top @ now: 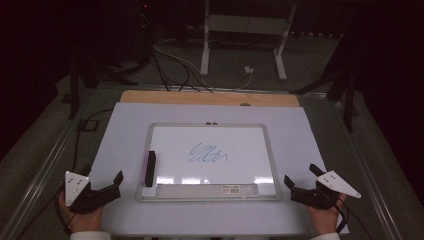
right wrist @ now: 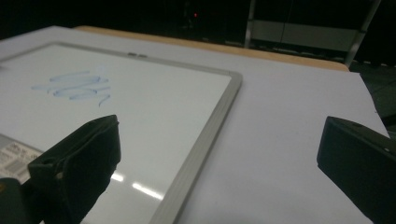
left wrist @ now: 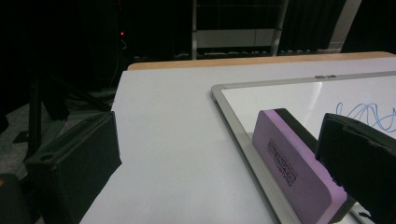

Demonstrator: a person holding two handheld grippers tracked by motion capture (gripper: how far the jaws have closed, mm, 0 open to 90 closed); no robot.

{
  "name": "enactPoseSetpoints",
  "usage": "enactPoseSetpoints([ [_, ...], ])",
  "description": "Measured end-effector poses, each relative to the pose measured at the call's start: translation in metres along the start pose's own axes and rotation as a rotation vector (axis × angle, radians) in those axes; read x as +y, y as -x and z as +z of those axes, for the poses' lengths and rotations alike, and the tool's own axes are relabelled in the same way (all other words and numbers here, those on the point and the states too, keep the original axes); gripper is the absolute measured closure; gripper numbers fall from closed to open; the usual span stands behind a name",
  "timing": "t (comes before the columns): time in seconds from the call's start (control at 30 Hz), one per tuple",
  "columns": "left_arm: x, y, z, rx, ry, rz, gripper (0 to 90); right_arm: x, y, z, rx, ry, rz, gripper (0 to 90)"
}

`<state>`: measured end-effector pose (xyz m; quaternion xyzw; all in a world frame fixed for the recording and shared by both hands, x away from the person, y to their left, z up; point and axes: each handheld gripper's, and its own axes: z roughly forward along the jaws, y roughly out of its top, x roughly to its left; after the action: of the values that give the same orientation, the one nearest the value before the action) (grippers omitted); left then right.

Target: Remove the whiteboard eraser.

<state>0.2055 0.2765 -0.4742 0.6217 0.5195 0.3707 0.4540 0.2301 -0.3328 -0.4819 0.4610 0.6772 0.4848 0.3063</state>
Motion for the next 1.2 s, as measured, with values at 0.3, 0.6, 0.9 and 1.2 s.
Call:
enactPoseSetpoints([
  [0.3, 0.001, -0.003, -0.006, -0.004, -0.005, -0.059, 0.8, -0.002, 0.004, 0.002, -0.002, 0.01, 0.018, 0.2],
  [0.6, 0.014, -0.006, -0.007, -0.008, -0.01, -0.072, 0.8, -0.002, 0.006, 0.002, -0.006, 0.019, 0.021, 0.2],
  [0.9, 0.026, -0.006, 0.003, -0.041, -0.039, -0.062, 0.8, -0.003, 0.006, 0.002, -0.01, 0.008, 0.018, 0.2],
  [1.2, 0.035, 0.0, 0.014, -0.083, -0.07, -0.052, 0.9, -0.003, 0.008, 0.002, -0.022, 0.01, 0.029, 0.2],
])
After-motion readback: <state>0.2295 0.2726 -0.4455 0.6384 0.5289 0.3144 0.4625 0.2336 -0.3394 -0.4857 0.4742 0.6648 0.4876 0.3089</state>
